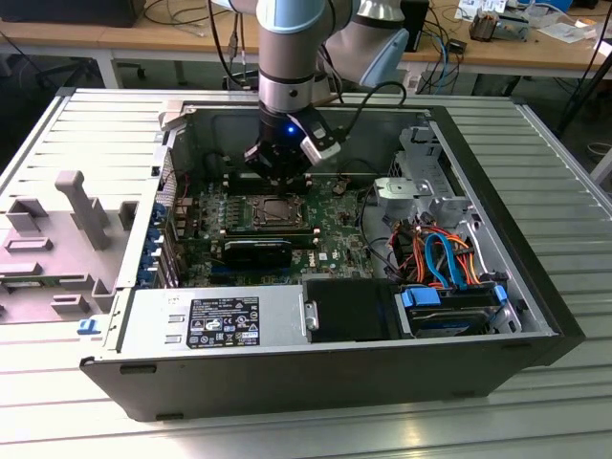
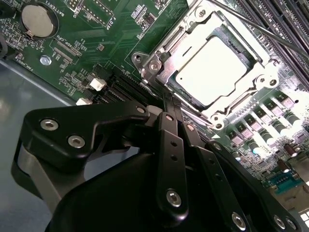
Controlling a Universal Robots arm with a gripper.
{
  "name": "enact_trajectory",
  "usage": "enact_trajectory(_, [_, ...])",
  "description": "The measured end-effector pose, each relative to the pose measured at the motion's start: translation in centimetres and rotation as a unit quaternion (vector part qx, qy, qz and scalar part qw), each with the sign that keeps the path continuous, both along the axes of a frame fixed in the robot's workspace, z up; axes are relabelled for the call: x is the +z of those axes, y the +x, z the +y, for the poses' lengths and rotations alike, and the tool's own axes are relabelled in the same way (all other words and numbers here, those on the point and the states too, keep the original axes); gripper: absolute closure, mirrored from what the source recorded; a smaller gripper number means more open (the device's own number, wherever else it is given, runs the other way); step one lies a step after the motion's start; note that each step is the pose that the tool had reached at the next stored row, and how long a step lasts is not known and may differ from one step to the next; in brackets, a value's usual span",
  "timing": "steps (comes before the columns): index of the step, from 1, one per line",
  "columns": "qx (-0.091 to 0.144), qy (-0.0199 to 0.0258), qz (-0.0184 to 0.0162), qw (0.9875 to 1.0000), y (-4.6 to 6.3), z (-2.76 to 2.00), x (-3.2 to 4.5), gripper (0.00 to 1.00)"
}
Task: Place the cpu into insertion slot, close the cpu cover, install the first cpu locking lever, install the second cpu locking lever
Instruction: 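Install the first cpu locking lever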
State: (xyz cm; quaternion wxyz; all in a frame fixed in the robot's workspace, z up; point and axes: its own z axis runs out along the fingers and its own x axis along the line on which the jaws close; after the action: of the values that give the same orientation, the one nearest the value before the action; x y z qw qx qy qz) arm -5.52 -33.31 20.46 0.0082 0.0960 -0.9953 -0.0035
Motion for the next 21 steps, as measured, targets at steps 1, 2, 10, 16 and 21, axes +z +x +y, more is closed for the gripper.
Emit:
enact_trajectory(1, [0.000,0.0000,0.0000,1.0000,0.10,0.00,0.00,0.89])
enact_trajectory(2, [0.000,0.0000,0.0000,1.0000,0.21,0.00,0.00,0.89])
enact_trajectory(10, [0.000,0.0000,0.0000,1.0000,1.05,0.00,0.00,0.89])
enact_trajectory(16, [0.000,0.0000,0.0000,1.0000,1.09,-0.18,0.00,0.89])
enact_trajectory(21, [0.000,0.0000,0.0000,1.0000,1.09,-0.40,0.00,0.89])
